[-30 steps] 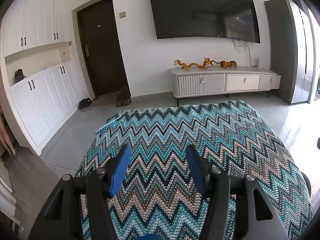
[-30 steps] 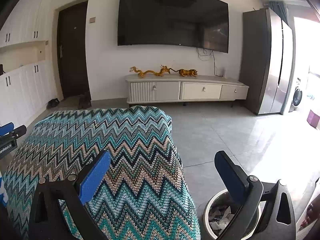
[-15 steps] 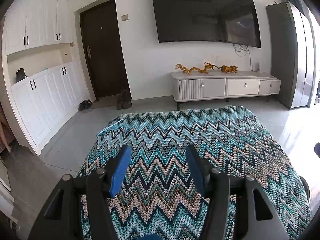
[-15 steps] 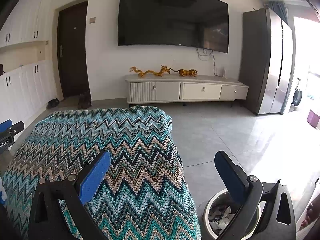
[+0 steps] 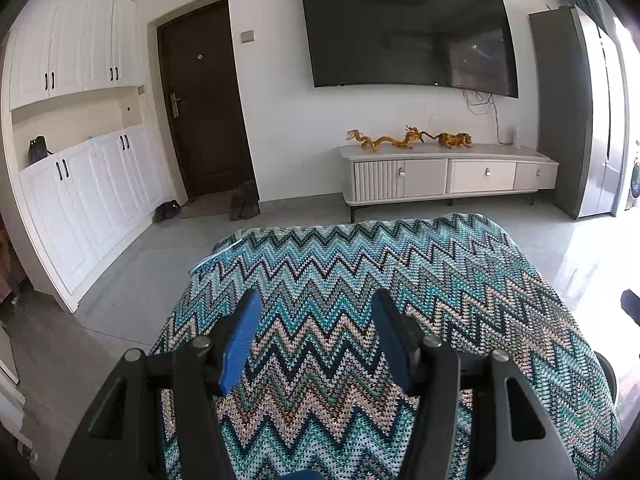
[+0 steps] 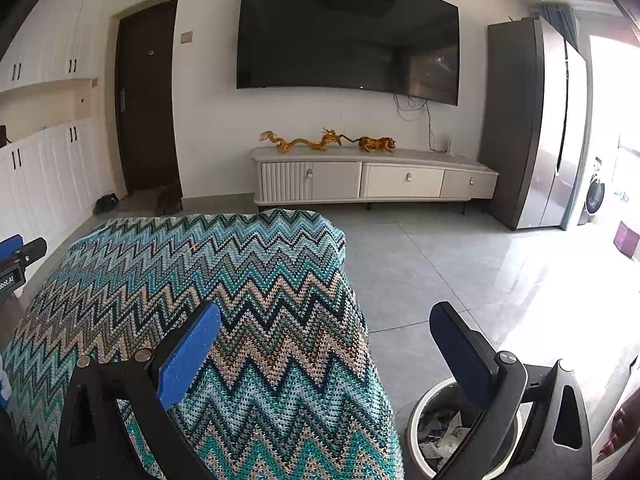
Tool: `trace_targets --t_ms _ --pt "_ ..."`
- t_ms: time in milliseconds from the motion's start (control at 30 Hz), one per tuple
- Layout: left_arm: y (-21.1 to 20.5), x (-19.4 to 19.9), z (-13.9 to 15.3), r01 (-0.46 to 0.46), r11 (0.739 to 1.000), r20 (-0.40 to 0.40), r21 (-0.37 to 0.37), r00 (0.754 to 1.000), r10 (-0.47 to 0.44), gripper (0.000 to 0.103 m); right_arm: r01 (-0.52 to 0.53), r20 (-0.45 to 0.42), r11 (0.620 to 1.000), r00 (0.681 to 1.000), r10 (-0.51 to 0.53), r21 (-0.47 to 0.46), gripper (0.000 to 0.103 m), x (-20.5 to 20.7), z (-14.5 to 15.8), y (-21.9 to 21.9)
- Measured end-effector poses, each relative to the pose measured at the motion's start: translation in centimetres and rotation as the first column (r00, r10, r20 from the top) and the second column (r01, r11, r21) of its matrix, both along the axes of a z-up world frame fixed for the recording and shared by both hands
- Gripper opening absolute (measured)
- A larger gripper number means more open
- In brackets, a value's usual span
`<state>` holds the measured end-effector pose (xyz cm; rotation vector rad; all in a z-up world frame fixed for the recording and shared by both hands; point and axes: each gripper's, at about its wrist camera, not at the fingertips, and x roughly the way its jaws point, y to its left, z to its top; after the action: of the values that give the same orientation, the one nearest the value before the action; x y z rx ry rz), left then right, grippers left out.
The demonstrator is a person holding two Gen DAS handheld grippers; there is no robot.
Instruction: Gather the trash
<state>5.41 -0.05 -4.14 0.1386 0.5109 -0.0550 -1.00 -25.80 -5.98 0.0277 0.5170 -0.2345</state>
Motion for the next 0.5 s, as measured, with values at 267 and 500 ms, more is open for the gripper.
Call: trace_targets --t_ms 267,500 --pt "-0.04 0.03 -0.08 0.003 1.0 -0.002 0.001 1.0 -0.003 0.056 0.001 0.007 1.0 1.0 -0.001 -0.003 0.103 0.21 -0.05 0.12" --pt "-0.09 0.04 -0.24 0.003 1.0 -0.005 0.0 1.0 -0.003 0.056 0.001 0.011 1.0 1.0 -0.001 -0.004 0.103 0.15 -0.06 0.25"
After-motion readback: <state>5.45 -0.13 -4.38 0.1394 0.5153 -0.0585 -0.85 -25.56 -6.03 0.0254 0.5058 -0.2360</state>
